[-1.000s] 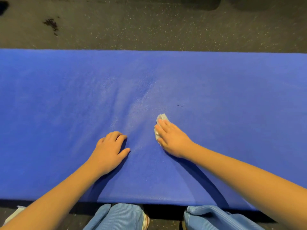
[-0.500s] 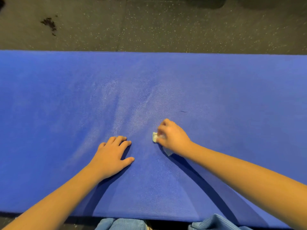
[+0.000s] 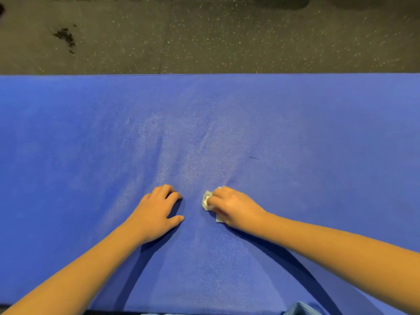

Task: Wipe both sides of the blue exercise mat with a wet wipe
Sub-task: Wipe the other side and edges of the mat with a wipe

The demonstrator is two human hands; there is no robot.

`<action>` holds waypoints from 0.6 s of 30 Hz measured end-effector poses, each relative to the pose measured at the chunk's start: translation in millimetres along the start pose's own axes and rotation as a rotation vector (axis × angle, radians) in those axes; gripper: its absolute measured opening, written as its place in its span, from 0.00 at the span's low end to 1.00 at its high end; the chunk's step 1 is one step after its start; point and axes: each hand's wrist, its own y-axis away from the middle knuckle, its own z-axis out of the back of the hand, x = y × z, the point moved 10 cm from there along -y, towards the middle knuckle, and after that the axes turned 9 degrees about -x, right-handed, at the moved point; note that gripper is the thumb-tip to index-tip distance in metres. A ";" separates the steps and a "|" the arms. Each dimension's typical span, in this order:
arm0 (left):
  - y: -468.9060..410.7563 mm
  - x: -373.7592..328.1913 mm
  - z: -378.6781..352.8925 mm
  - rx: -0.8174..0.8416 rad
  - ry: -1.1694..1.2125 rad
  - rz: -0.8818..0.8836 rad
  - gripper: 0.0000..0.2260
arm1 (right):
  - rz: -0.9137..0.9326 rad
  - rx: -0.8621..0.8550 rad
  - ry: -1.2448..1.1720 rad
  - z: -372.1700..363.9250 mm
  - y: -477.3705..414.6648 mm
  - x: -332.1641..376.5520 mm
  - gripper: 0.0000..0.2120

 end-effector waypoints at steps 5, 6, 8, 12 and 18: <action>-0.2 1.0 2.4 -0.019 0.036 0.005 0.38 | -0.175 -0.266 0.065 45.8 -33.3 -61.5 0.10; 0.2 -0.1 2.9 -0.010 0.037 0.006 0.37 | -0.178 -0.310 0.105 51.4 -35.4 -68.5 0.12; -0.6 1.0 1.5 0.018 0.006 0.007 0.40 | -0.031 -0.220 0.099 32.8 -32.3 -48.5 0.08; -5.0 8.6 -9.5 0.118 -0.036 0.029 0.39 | 0.294 -0.011 0.113 1.3 -9.4 -15.3 0.14; -10.3 8.6 -9.7 0.164 -0.069 0.019 0.36 | -0.069 -0.131 0.253 27.8 -58.2 -93.0 0.23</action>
